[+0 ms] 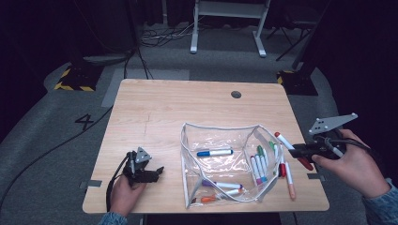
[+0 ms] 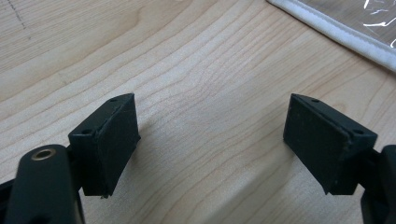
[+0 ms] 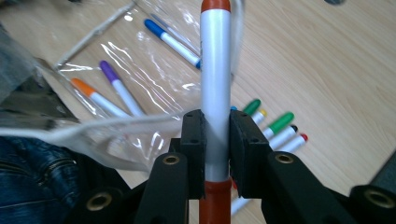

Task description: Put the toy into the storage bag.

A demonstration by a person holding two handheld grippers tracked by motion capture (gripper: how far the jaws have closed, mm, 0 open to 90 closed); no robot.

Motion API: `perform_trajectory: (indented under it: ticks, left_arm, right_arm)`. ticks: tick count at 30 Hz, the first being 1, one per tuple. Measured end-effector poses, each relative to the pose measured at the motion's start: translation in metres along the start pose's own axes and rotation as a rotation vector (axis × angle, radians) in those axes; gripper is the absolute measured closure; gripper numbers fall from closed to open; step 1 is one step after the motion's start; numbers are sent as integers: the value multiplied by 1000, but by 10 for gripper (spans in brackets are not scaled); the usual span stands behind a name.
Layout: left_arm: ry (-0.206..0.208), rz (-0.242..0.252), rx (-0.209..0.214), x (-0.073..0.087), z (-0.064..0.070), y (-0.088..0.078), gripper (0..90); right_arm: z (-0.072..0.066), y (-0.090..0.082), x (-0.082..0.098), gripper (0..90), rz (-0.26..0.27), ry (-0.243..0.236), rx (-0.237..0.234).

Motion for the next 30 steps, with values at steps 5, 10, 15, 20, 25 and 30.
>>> perform_trajectory:
  ticks: [5,10,15,20,25,30]
  left_arm:
    - [0,0,0,0,0,0,183]
    - [0,0,0,0,0,0,183]
    - [-1,1,0,0,0,0,183]
    - [-5,0,2,0,0,0,183]
    - [-4,6,-1,0,0,1,183]
    - [-4,3,1,0,0,0,183]
  right_arm:
    - [-11,1,-29,772,8,-76,-24]
    - [-21,9,-52,772,0,-142,-52]
    - [-33,20,-71,772,-10,-194,-86]
    - [-43,32,-85,772,-23,-239,-117]
    - [-53,47,-99,772,-46,-283,-150]
    - [-63,62,-109,772,-74,-324,-182]
Point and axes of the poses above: each handheld gripper's, and its own axes: y roughly forward along the jaws, x roughly out of its underside, z roughly to its right, the point moved 3 cm from there along y, roughly forward along the jaws, and after that the axes turned 15 degrees about -y, right-handed, at the moved point
